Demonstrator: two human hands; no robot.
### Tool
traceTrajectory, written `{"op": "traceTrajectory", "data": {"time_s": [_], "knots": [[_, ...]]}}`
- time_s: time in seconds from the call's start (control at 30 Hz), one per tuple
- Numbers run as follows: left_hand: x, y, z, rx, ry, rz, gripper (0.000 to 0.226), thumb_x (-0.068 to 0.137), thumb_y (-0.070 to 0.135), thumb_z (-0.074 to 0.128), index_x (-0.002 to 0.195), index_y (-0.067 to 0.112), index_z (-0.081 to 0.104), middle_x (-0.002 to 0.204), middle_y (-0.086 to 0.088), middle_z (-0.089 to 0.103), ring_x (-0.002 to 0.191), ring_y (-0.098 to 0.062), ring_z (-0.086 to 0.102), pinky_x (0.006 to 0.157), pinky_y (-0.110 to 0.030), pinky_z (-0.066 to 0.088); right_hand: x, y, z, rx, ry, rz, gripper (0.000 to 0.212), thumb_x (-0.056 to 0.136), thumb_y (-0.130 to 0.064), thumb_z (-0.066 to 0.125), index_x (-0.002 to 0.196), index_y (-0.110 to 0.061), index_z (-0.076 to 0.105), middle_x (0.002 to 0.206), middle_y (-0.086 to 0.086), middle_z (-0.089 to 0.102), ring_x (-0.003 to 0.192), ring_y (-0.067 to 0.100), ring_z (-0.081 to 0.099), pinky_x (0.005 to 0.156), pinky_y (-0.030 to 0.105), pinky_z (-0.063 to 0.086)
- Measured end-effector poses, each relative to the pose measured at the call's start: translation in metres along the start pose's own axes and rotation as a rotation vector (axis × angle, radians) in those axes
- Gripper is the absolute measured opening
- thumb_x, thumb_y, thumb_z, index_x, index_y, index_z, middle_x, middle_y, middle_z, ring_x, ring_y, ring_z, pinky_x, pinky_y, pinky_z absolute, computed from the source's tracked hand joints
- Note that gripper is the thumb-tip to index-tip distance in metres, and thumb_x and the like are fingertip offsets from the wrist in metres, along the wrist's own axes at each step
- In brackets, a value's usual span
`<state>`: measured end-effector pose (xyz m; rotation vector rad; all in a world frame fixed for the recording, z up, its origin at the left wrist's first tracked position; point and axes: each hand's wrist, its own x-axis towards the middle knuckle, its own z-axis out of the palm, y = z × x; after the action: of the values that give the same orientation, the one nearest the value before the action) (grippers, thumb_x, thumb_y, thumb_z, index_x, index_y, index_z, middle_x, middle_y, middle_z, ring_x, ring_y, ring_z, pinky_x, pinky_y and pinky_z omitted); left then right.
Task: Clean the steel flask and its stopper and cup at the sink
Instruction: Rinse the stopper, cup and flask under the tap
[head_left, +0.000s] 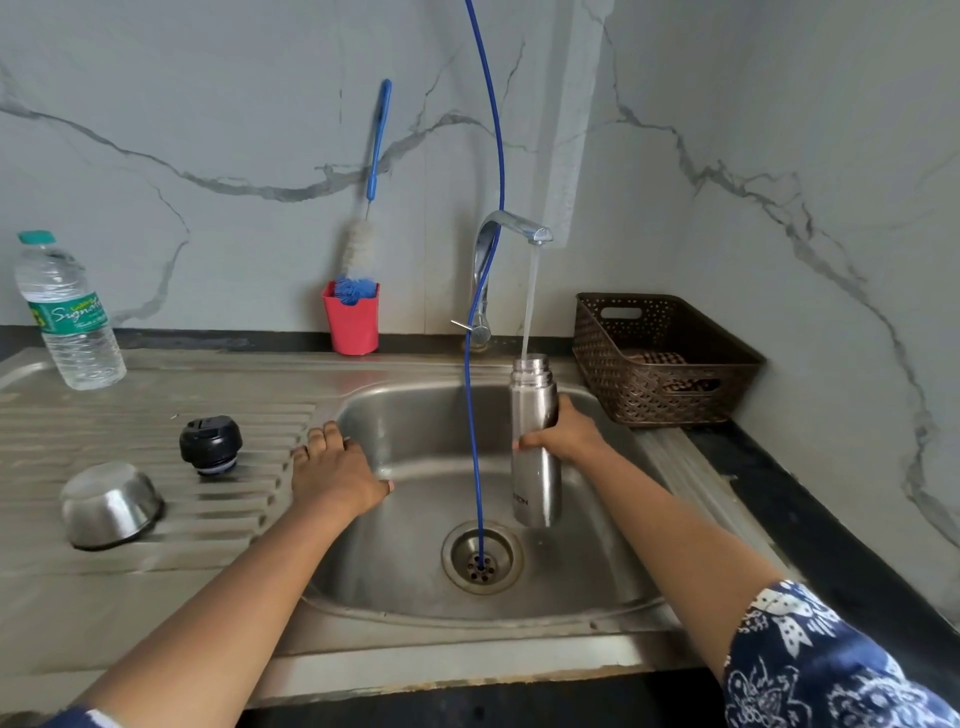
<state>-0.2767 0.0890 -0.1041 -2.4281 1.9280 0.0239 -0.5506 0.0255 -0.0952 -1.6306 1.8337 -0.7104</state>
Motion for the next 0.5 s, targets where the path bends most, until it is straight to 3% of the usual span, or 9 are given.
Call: {"op": "traceTrajectory", "data": {"time_s": [0.1, 0.23, 0.37, 0.5], "knots": [[0.0000, -0.0010, -0.0001, -0.004, 0.000, 0.003, 0.092, 0.083, 0.067, 0.050, 0.151, 0.012, 0.023, 0.160, -0.011, 0.005, 0.146, -0.031, 0.009, 0.118, -0.042, 0.013, -0.0026, 0.0038, 0.0039, -0.072, -0.039, 0.014, 0.089, 0.059, -0.031, 0.086, 0.133, -0.019, 0.039, 0.129, 0.008, 0.056, 0.116, 0.028, 0.053, 0.097, 0.043, 0.047], [0.0002, -0.0001, -0.0002, 0.010, -0.006, 0.000, 0.092, 0.084, 0.068, 0.049, 0.151, 0.012, 0.022, 0.160, -0.011, 0.004, 0.146, -0.031, 0.008, 0.118, -0.042, 0.013, 0.0006, 0.0029, -0.0016, 0.030, 0.013, -0.003, 0.092, 0.060, -0.031, 0.086, 0.137, -0.017, 0.036, 0.129, 0.007, 0.055, 0.116, 0.029, 0.054, 0.097, 0.041, 0.046], [0.0002, -0.0004, -0.0006, -0.002, -0.006, 0.005, 0.091, 0.084, 0.067, 0.050, 0.152, 0.012, 0.022, 0.160, -0.011, 0.004, 0.146, -0.031, 0.008, 0.118, -0.043, 0.012, -0.0044, 0.0088, 0.0044, -0.062, -0.046, 0.017, 0.090, 0.058, -0.031, 0.086, 0.134, -0.018, 0.039, 0.128, 0.007, 0.056, 0.116, 0.028, 0.054, 0.097, 0.042, 0.047], [0.0008, -0.0005, 0.0000, 0.000, -0.004, 0.001, 0.092, 0.084, 0.067, 0.050, 0.152, 0.012, 0.021, 0.160, -0.012, 0.004, 0.146, -0.031, 0.008, 0.118, -0.043, 0.012, -0.0001, 0.0002, -0.0039, 0.013, 0.004, -0.011, 0.092, 0.060, -0.029, 0.086, 0.137, -0.018, 0.037, 0.130, 0.007, 0.055, 0.117, 0.028, 0.054, 0.097, 0.040, 0.046]]}}
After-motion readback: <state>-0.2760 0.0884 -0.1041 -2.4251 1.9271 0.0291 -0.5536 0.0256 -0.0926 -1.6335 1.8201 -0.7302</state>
